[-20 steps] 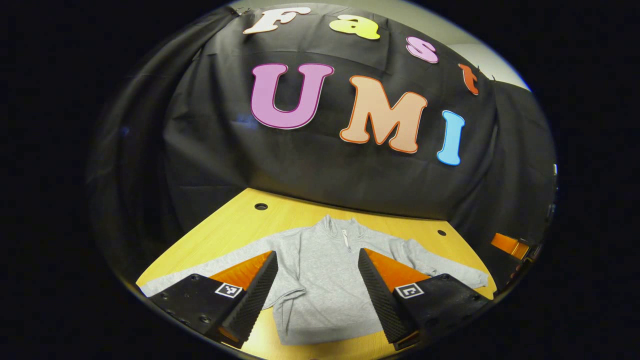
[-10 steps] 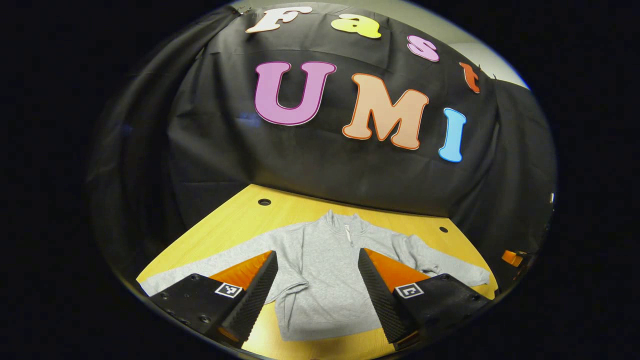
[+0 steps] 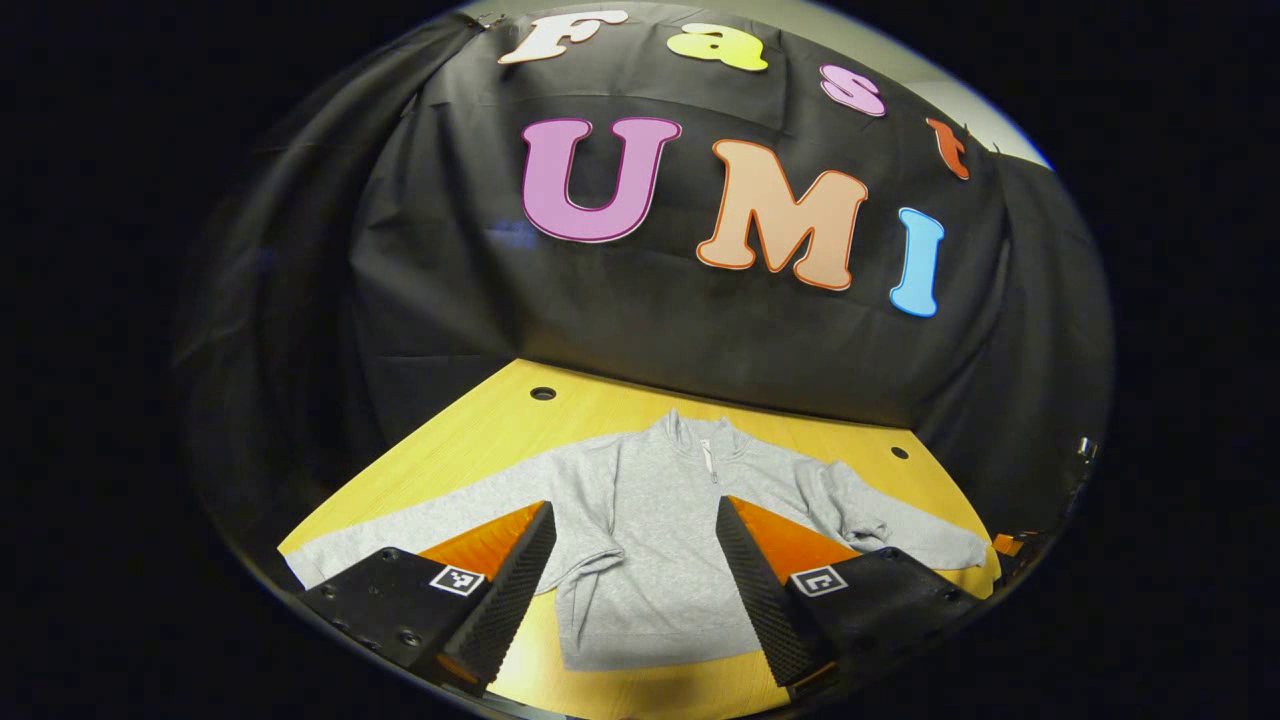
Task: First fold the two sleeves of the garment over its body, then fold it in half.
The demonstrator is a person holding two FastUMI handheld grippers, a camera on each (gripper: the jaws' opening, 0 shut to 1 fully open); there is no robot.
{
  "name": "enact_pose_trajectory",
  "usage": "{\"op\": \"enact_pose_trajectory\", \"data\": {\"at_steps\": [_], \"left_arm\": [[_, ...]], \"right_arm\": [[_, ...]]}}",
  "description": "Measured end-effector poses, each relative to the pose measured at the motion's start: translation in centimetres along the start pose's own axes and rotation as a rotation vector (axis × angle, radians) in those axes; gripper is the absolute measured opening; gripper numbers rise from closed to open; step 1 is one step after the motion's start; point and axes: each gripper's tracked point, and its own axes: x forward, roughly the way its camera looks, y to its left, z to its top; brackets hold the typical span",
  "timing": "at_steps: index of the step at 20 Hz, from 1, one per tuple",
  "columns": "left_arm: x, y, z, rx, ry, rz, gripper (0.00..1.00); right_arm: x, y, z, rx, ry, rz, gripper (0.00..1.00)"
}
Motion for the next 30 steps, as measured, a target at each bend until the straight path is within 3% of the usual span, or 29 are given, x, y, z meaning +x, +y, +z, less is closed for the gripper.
{"op": "enact_pose_trajectory", "data": {"at_steps": [7,14,17,19,20,23,25,30], "left_arm": [[-1.0,-0.5,-1.8,0.017,0.034,0.044,0.94],[-1.4,-2.7,-1.8,0.049,0.022,0.022,0.94],[-1.3,-3.6,-1.5,0.062,0.004,0.005,0.94],[-1.2,-3.9,-1.5,0.07,0.002,0.001,0.94],[-1.2,-3.9,-1.5,0.071,0.004,-0.001,0.94],[-1.3,-4.0,-1.7,0.062,0.004,-0.007,0.94],[-1.4,-3.8,-1.6,0.061,0.0,-0.006,0.94],[-1.8,-3.2,-1.7,0.048,-0.001,-0.01,0.94]], "right_arm": [[5.0,-2.3,-3.5,0.001,0.11,0.011,0.99],[6.9,-1.7,-5.3,0.011,0.177,0.063,0.93],[6.7,-1.4,-5.6,0.021,0.178,0.091,0.82],[6.5,-1.4,-5.6,0.032,0.187,0.087,0.58],[6.4,-1.5,-5.5,0.037,0.192,0.078,0.53],[6.0,-0.9,-5.6,0.06,0.21,0.07,0.2],[5.7,-0.8,-5.8,0.032,0.207,0.06,0.14],[5.0,-0.6,-5.8,0.008,0.209,0.048,0.14]]}}
